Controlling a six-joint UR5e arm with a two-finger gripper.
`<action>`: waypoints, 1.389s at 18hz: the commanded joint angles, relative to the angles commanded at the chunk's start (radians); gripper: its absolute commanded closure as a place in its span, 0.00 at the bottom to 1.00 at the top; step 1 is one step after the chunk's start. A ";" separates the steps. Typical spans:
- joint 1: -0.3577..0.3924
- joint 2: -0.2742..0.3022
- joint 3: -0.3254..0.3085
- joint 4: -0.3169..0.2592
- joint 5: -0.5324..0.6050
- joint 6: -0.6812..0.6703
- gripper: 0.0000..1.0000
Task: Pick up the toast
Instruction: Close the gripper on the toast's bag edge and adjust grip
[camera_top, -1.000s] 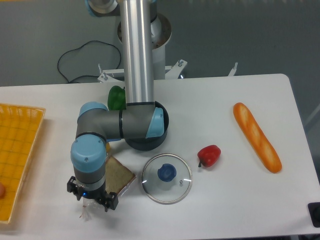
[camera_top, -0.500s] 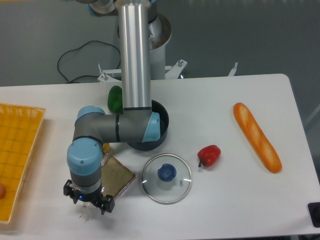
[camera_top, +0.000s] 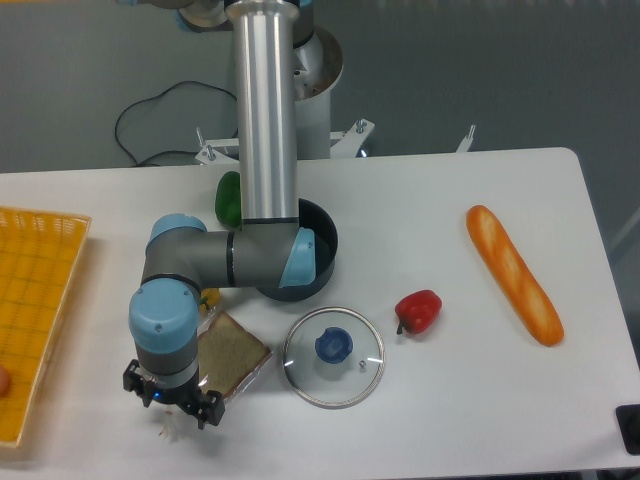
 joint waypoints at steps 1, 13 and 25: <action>0.000 0.000 0.000 0.000 0.002 0.000 0.00; -0.011 -0.018 0.014 0.000 0.006 0.000 0.12; -0.021 -0.025 0.012 -0.002 0.009 -0.005 0.26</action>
